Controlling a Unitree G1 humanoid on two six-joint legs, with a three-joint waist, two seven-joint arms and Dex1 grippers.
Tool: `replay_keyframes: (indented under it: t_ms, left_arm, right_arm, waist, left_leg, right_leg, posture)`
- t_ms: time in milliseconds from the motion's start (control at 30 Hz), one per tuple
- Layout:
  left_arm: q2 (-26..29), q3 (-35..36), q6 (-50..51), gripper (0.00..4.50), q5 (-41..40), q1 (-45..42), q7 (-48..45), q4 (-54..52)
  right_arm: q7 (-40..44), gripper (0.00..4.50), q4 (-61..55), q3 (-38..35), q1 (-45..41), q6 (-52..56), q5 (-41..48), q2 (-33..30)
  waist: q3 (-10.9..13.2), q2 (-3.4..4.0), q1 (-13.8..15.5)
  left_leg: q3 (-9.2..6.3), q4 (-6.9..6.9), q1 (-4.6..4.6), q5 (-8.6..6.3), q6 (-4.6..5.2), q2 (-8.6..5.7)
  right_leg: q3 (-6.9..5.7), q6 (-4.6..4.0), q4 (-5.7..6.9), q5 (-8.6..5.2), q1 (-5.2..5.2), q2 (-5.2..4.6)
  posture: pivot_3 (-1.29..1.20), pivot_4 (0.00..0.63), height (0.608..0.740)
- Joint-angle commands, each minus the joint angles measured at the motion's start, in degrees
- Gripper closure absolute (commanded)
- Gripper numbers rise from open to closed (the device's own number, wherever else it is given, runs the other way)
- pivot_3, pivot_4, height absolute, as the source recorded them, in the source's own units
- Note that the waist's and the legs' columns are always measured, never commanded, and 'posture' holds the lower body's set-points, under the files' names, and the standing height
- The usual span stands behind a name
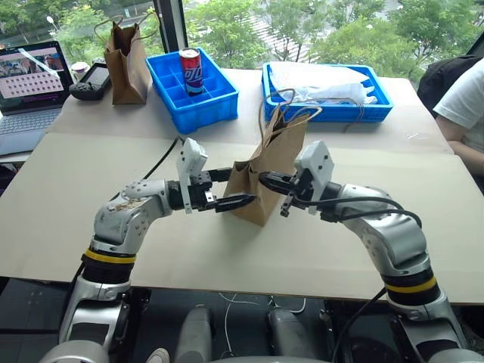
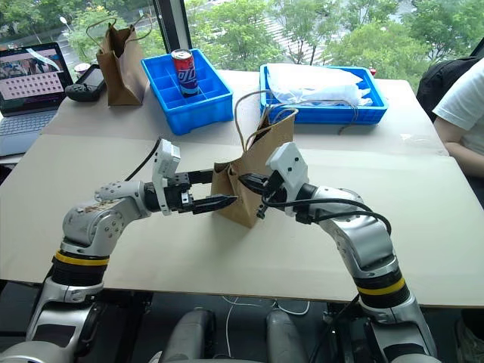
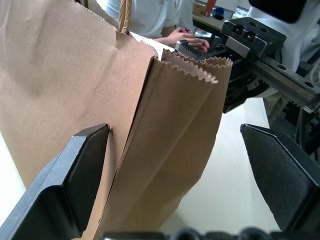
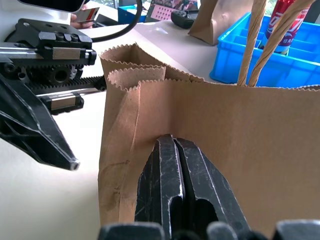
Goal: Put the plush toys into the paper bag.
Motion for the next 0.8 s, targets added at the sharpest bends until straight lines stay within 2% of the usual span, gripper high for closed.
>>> replay_keyframes:
  t_ms: [33, 300, 567, 700, 800]
  left_arm:
    - [-0.6, 0.0, 1.1, 0.0, -0.3, -0.9, 2.1, -1.7]
    - [-0.6, 0.9, 3.3, 0.0, -0.8, 0.6, 6.1, -4.1]
    - [7.7, 5.6, 4.4, 0.0, -2.3, 0.1, 2.0, -2.7]
    - [9.9, 6.7, 6.2, 0.0, -4.6, 1.3, 0.0, -4.1]
    - [8.7, 5.9, 6.3, 0.0, -4.7, 2.0, 1.0, -4.9]
  right_arm:
    - [-0.7, 4.48, -1.9, 0.8, -0.5, -1.0, -0.5, 1.9]
    - [-1.9, 4.48, -4.6, 0.9, -0.4, 2.7, -0.7, 1.9]
    - [2.3, 4.48, -6.8, -5.1, 2.7, 5.2, -0.6, -10.8]
    - [4.3, 4.48, -6.4, -7.4, 3.6, 5.0, 0.3, -14.0]
    - [5.0, 4.48, -6.1, -7.1, 3.9, 4.6, 0.3, -14.2]
  waist:
    - [0.0, 0.0, 0.0]
    - [0.0, 0.0, 0.0]
    - [0.0, 0.0, -0.1]
    - [0.0, 0.0, 0.0]
    - [0.0, 0.0, 0.0]
  left_leg:
    - [0.0, 0.0, 0.0, 0.0, 0.0, 0.0]
    - [0.0, 0.0, 0.01, 0.0, 0.0, 0.0]
    - [0.01, -0.03, 0.04, 0.0, 0.0, -0.01]
    - [0.01, -0.05, 0.07, 0.0, 0.0, 0.0]
    - [0.01, -0.05, 0.07, 0.0, 0.0, 0.0]
  right_leg:
    - [0.0, 0.0, 0.0, 0.0, 0.0, 0.0]
    - [0.0, 0.0, 0.0, 0.0, 0.01, -0.01]
    - [0.01, 0.0, -0.01, 0.0, 0.0, -0.01]
    - [0.01, 0.0, -0.03, 0.0, 0.03, 0.0]
    - [0.01, 0.0, -0.05, 0.0, 0.03, -0.01]
  posture:
    - [0.0, 0.15, 0.71]
    - [0.0, 0.15, 0.71]
    - [0.0, 0.15, 0.71]
    - [0.0, 0.15, 0.71]
    - [0.0, 0.15, 0.71]
